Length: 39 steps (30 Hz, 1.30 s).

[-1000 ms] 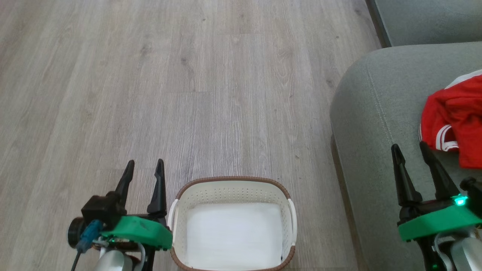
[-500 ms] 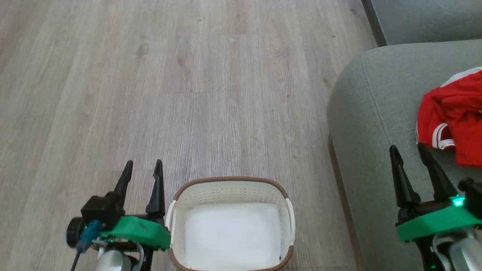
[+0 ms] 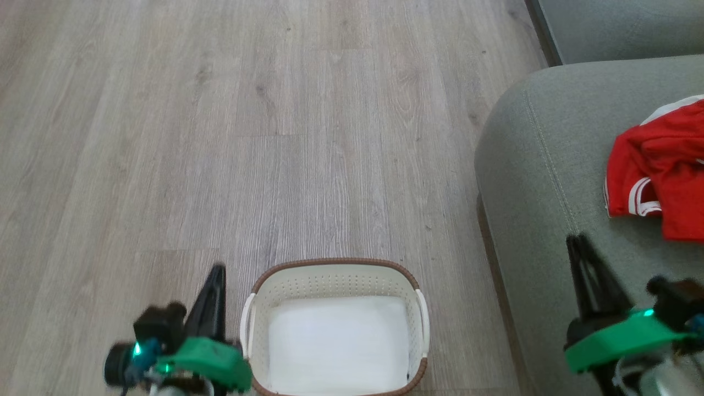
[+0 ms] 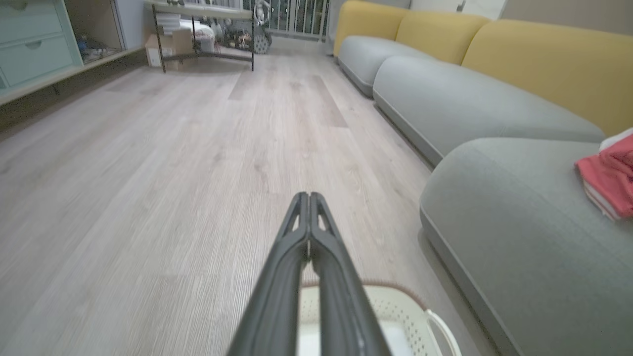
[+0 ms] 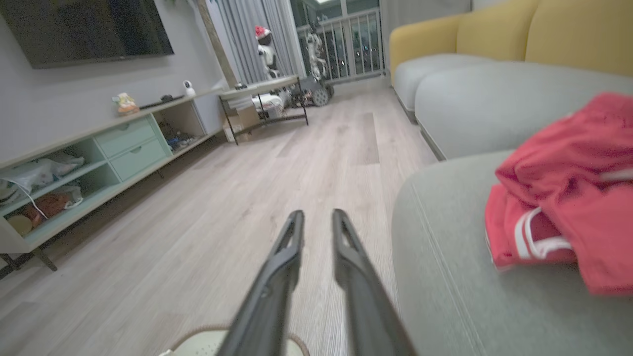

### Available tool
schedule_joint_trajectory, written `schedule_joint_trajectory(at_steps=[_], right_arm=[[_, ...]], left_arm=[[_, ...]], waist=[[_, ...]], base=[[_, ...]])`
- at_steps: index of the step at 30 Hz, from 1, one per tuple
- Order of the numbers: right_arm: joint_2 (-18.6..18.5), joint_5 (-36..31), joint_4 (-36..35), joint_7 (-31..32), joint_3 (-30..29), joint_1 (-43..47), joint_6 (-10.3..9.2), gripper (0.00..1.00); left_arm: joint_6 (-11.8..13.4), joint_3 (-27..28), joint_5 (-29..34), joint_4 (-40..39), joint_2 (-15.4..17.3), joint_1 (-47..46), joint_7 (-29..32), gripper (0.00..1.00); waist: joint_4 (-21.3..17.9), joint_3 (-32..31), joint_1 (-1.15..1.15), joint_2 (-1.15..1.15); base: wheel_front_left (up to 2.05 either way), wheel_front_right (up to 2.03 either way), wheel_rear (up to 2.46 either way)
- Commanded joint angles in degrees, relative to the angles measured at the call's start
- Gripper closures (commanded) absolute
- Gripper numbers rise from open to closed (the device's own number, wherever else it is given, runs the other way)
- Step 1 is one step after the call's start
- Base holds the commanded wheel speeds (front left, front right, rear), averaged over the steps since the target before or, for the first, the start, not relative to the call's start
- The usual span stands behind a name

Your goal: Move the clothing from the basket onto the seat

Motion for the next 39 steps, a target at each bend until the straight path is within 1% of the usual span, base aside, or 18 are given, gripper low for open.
schedule_joint_trajectory(at_steps=[1,32,39], right_arm=[[0.0,0.2,0.0,0.0,0.0,0.0,0.0,1.0],[2.7,16.0,1.6,4.7,-2.7,-1.9,0.0,1.0],[3.4,20.2,2.1,6.0,-3.4,-2.4,0.0,1.0]], left_arm=[[0.0,0.1,-0.2,0.0,0.0,0.0,0.1,1.0],[-1.8,4.1,-19.4,-0.5,-0.1,-1.3,5.0,1.0],[-2.3,5.2,-24.5,-0.6,-0.1,-1.7,6.3,1.0]], waist=[[0.0,0.0,0.0,0.0],[0.0,0.0,0.0,0.0],[0.0,0.0,0.0,0.0]], base=[[0.0,0.0,0.0],[0.0,0.0,0.0],[0.0,0.0,0.0]])
